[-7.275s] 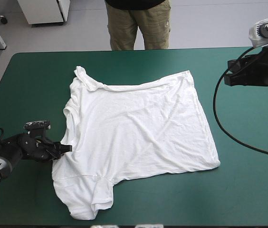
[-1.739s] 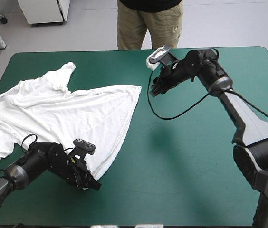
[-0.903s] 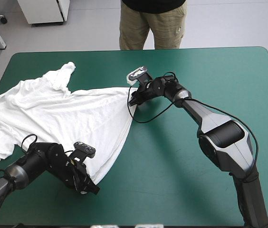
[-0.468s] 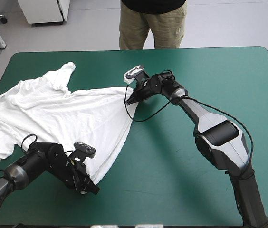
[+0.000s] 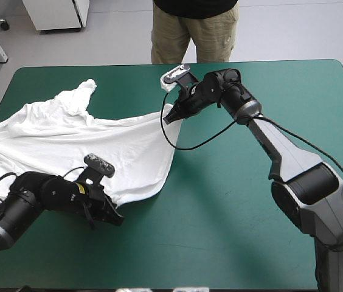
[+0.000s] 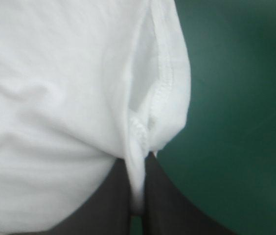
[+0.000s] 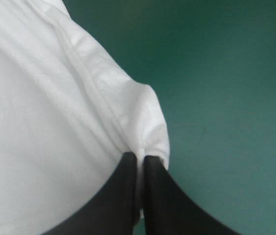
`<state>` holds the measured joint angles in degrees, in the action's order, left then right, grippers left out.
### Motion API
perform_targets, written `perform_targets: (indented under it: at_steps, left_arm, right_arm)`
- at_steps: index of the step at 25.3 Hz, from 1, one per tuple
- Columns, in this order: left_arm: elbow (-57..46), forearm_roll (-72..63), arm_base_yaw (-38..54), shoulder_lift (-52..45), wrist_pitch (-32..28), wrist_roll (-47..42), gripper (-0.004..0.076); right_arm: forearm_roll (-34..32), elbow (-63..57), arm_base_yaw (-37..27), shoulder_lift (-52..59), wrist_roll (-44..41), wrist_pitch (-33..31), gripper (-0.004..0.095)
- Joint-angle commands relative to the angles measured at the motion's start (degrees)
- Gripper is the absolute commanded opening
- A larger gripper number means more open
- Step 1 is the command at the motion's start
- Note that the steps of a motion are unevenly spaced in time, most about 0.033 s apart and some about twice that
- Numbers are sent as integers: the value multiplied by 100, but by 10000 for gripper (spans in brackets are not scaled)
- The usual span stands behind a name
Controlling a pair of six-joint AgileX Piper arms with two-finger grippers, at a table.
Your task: Fold the cloth
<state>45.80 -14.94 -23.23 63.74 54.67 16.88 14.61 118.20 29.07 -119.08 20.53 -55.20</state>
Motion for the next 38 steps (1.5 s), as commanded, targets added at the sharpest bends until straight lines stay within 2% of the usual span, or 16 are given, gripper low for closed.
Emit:
perform_targets:
  at_steps: [1, 6, 12, 15, 22, 26, 28, 32, 38]
  left_arm:
    - [924, 546, -9, -346, -14, -257, -9]
    - [2198, 1229, -9, -397, 417, -257, -9]
    - [4149, 1906, -9, -397, 507, -257, -9]
    - [4907, 2200, -9, -397, 186, -257, -9]
    - [6527, 2240, -9, -228, -969, -161, -9]
    - [8088, 2171, -9, 293, -1037, 132, -9]
    - [8915, 2171, -9, 544, -1037, 132, -9]
    - [9201, 2246, -9, 639, -662, 92, -9]
    - [8515, 2209, -9, 775, -398, -133, -9]
  right_arm:
    - [-106, 199, 1, 923, -44, 5, -9]
    - [-229, 199, 1, 1908, -67, -9, -9]
    - [-577, 199, 1, 3480, -78, 306, -13]
    - [-748, 199, 1, 4099, -78, 520, -13]
    - [-833, 199, 1, 5270, -47, 1001, -13]
    - [-963, 237, 1, 5908, -47, 1341, -13]
    - [-1078, 641, 1, 5909, -47, 1108, -13]
    - [-1302, 1101, 1, 5710, -236, 787, -13]
    - [-1461, 1111, 1, 5237, -608, 127, -13]
